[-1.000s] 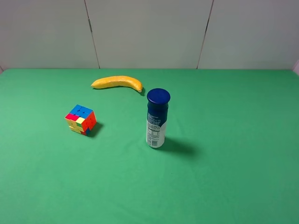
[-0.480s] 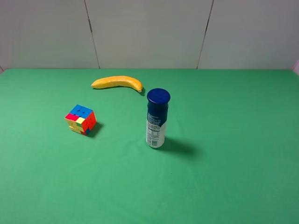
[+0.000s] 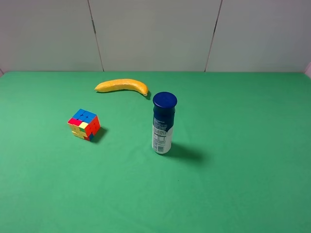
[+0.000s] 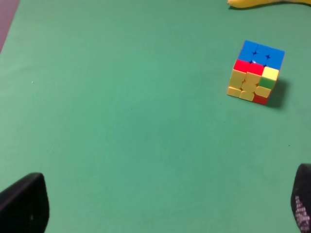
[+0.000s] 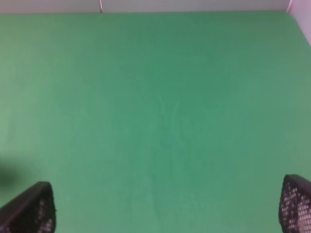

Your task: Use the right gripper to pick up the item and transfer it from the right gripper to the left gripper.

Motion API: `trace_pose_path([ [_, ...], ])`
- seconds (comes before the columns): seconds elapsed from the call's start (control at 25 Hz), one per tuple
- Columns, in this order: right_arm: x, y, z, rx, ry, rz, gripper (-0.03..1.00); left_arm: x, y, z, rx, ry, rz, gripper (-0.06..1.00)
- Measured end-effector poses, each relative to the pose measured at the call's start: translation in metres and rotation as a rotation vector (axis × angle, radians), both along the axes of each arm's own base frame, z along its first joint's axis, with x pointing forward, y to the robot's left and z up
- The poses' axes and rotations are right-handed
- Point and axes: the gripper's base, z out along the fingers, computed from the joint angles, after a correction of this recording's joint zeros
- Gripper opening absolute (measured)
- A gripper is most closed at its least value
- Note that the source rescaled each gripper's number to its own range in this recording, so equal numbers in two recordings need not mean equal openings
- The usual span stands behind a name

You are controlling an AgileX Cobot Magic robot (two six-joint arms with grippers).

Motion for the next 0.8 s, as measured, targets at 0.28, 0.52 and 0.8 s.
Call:
trace_pose_path([
  [0.28, 0.0000, 0.0000, 0.0000, 0.000, 0.000, 0.000, 1.00, 0.0000, 0.0000, 0.0000, 0.000, 0.000, 0.000, 1.00],
  [0.52, 0.0000, 0.0000, 0.0000, 0.000, 0.000, 0.000, 1.00, 0.0000, 0.0000, 0.0000, 0.000, 0.000, 0.000, 1.00],
  [0.8, 0.0000, 0.0000, 0.0000, 0.000, 0.000, 0.000, 1.00, 0.0000, 0.0000, 0.0000, 0.000, 0.000, 0.000, 1.00],
])
